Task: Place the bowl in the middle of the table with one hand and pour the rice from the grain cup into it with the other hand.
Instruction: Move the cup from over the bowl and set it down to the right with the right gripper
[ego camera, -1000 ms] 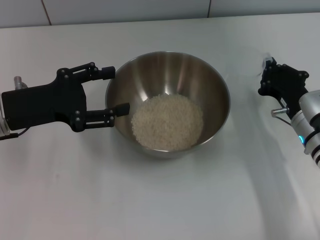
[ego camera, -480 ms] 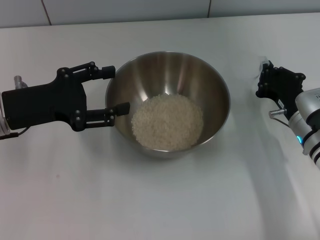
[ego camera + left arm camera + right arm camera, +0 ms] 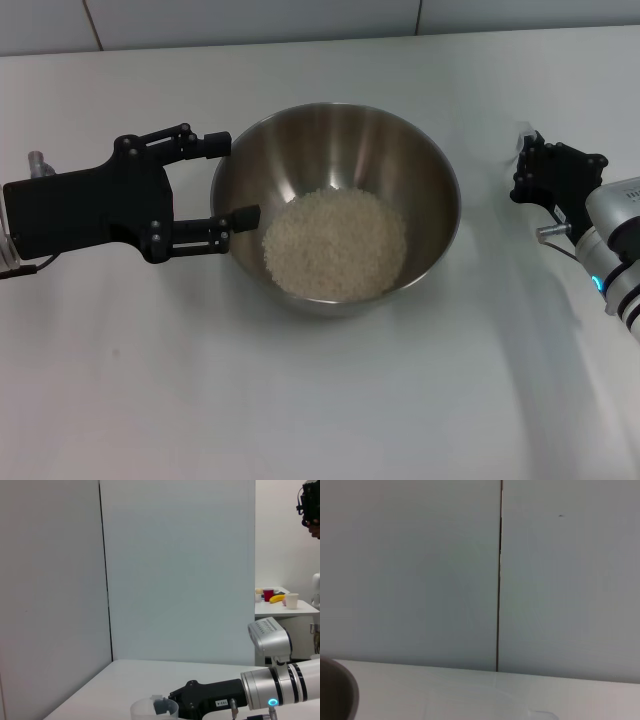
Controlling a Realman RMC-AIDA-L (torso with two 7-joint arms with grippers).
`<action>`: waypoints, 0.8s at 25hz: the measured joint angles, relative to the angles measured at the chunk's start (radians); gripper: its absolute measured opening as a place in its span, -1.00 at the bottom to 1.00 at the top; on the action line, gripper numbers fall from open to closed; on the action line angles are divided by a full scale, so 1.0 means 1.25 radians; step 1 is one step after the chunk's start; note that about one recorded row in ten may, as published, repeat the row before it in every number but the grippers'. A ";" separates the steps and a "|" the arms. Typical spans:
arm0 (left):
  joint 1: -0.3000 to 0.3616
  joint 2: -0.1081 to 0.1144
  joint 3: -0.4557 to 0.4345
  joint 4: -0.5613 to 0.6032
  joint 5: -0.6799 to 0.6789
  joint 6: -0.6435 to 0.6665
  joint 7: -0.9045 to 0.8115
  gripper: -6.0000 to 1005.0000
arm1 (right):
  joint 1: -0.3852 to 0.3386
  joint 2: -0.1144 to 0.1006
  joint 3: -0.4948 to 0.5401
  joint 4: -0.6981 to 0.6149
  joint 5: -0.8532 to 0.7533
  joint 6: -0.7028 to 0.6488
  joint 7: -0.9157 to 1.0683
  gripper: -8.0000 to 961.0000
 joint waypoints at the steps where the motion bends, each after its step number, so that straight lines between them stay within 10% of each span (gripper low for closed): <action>1: 0.000 0.000 0.000 0.000 0.000 0.000 0.000 0.65 | 0.000 0.000 0.000 0.000 0.000 0.000 0.000 -0.79; 14: 0.006 0.000 0.000 0.006 0.000 0.001 0.001 0.65 | -0.021 0.001 0.000 0.003 0.000 -0.066 0.050 -0.66; 20: 0.004 0.000 -0.001 0.006 0.001 0.002 0.001 0.65 | -0.021 0.000 -0.002 0.001 -0.002 -0.060 0.054 -0.27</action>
